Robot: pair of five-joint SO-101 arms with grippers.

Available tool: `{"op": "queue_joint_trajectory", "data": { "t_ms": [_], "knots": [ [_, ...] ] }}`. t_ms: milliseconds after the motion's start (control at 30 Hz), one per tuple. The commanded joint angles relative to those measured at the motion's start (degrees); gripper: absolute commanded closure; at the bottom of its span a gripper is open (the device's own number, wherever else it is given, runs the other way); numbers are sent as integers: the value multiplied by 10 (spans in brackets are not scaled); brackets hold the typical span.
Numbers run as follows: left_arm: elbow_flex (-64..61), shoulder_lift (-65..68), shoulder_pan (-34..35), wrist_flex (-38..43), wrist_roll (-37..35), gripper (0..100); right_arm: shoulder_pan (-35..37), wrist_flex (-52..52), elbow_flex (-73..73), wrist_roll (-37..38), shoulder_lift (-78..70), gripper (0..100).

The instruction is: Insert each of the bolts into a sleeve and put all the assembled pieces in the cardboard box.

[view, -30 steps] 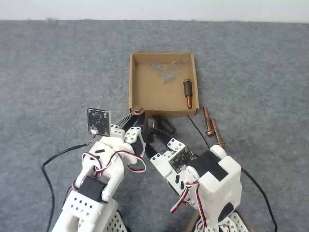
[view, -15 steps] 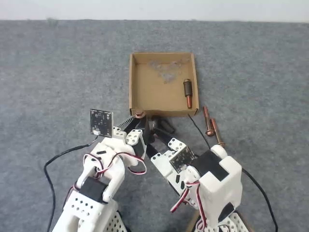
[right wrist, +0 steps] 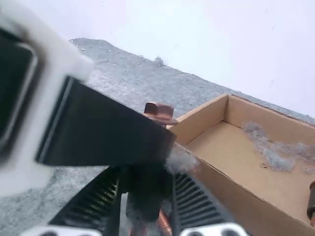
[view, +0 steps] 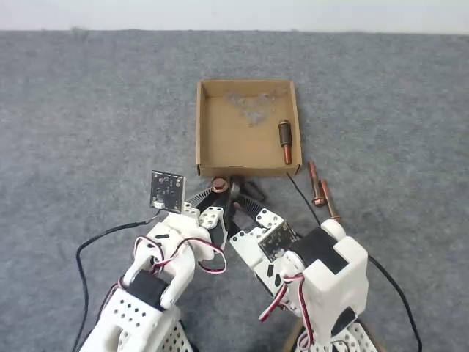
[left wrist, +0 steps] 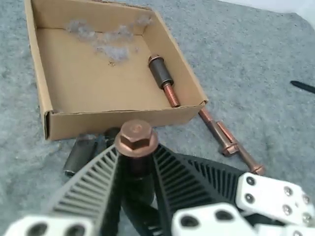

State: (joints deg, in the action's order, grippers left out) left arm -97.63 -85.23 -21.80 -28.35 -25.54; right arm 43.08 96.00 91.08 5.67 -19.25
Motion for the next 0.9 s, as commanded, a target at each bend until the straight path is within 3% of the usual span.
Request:
{"op": "queue_joint_trajectory", "data": {
  "t_ms": [0,233,467,867],
  "knots": [
    [7,-7,-6,-1,8,988,-9,4,-10,-3,7,992],
    [7,-8,-4,2,5,984,-9,4,-10,-3,7,992],
    [7,-8,-4,-24,4,861,-11,4,-9,-3,7,992],
    [7,-8,-4,-53,7,863,-24,4,-12,-3,7,992]
  ]
}}
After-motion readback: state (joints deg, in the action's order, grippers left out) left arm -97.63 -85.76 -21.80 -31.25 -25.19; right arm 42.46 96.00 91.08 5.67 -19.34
